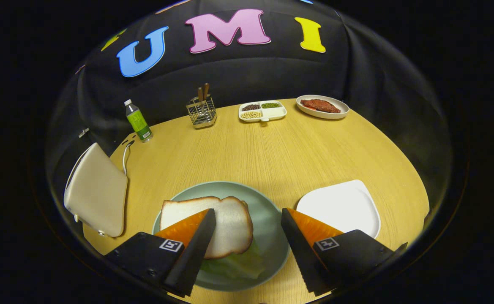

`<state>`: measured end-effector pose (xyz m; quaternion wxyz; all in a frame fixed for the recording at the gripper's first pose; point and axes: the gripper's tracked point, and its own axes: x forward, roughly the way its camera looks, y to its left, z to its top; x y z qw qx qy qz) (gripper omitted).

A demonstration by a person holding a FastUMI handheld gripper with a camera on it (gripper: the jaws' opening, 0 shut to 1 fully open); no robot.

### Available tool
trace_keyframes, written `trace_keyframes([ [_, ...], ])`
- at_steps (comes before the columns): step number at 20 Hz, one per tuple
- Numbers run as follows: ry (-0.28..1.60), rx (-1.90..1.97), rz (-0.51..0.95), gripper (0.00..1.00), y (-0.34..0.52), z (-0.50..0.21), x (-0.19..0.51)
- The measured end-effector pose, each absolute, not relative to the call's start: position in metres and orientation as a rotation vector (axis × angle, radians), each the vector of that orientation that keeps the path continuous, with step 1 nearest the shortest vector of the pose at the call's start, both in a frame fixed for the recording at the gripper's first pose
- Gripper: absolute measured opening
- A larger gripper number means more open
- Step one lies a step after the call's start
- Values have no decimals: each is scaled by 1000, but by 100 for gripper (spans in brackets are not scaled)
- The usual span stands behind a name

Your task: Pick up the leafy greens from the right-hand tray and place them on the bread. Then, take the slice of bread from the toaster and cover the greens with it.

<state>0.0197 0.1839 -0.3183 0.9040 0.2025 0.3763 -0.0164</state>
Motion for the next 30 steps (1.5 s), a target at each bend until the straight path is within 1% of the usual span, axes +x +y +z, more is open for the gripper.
trace_keyframes([
  [2,762,431,-43,99,175,-310,21],
  [7,706,448,-33,99,147,-272,21],
  [14,464,309,43,99,95,-150,18],
  [21,303,275,92,99,67,-59,1],
  [26,213,181,118,99,53,-24,-19],
  [29,187,129,129,96,47,-16,-33],
  [30,183,120,134,97,47,-16,-37],
])
